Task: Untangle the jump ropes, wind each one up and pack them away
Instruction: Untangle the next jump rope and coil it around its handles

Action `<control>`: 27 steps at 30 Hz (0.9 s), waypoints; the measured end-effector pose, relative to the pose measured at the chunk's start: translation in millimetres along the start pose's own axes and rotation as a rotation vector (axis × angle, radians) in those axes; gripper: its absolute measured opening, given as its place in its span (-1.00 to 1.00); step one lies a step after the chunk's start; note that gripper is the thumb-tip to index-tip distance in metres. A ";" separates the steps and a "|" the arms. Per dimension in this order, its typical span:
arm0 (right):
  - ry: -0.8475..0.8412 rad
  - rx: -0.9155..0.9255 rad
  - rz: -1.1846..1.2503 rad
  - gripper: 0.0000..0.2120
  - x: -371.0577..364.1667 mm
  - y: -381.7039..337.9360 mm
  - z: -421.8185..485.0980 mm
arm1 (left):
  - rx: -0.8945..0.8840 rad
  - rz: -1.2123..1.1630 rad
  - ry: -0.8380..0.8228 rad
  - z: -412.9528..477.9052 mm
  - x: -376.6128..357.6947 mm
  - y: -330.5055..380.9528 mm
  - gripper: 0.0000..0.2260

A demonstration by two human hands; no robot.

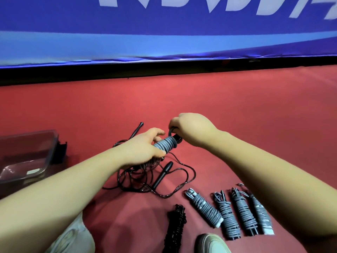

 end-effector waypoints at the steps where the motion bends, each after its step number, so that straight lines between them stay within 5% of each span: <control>1: 0.034 -0.005 0.038 -0.72 1.9 -0.8 0.3 | 0.002 0.000 0.032 0.1 2.1 0.0 -0.43; 7: 0.256 0.091 0.442 -0.75 12.8 -7.0 -0.5 | -0.008 -0.090 0.172 1.6 17.0 1.9 -0.34; 12: 0.550 -0.060 1.440 -0.87 19.4 12.6 -5.6 | -0.135 -0.160 0.337 -0.2 34.1 14.5 -0.33; 16: 0.580 -0.251 2.139 -0.90 0.5 2.8 7.7 | -0.180 -0.084 0.500 -0.1 43.2 23.0 -0.35; 22: 0.448 -0.621 2.444 -0.77 -9.4 -6.8 13.4 | -0.112 0.334 0.660 -7.0 49.1 19.7 -0.40; 27: 0.365 -0.647 2.300 -0.86 -6.4 2.3 10.1 | -0.084 0.647 0.723 -8.2 46.8 15.7 -0.42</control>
Point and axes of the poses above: each hand's wrist, its own z-axis towards the middle knuckle, its own x-axis out of the back of the hand, y = z × x, the point moved 7 cm from there along z, towards the middle knuckle, and after that the axes turned 12 degrees about z, right-handed, at the moved point
